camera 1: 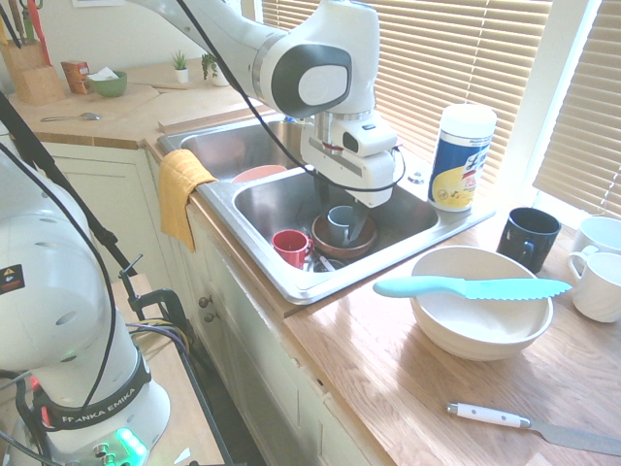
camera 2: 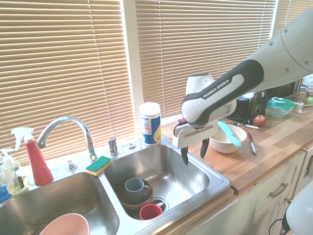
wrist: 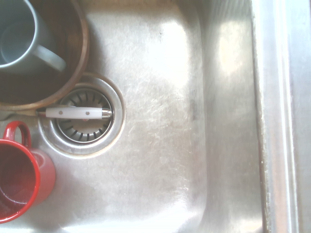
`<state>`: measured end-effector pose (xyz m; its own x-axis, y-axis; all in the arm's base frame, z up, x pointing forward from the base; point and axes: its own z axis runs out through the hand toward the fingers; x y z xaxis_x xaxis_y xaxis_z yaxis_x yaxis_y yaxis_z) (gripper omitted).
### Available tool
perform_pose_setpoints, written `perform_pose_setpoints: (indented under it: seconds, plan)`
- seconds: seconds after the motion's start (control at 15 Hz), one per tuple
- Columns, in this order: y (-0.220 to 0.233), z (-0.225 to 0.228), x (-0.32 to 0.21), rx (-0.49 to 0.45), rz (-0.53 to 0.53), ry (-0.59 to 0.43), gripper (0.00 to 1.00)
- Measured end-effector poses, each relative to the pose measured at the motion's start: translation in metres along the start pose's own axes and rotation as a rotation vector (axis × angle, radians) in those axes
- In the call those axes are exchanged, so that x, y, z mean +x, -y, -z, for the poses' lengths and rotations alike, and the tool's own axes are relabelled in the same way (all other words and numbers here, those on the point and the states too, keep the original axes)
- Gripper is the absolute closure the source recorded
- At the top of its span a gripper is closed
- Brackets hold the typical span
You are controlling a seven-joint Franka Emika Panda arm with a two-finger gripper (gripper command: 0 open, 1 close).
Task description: Put the knife into the sink
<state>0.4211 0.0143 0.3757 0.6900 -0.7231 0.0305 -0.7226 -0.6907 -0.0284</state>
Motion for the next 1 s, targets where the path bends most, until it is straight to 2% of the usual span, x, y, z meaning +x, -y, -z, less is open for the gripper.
perform_pose_setpoints:
  seconds: [0.2,0.4,0.73,1.0]
  plan:
    - [0.0,0.004,0.005,0.003,-0.037,-0.014,0.0]
    - [-0.008,0.037,0.039,0.029,-0.156,-0.07,0.0]
    - [-0.086,0.086,0.12,-0.027,-0.382,-0.117,0.0]
    - [-0.131,0.074,0.142,-0.063,-0.468,-0.099,0.0]
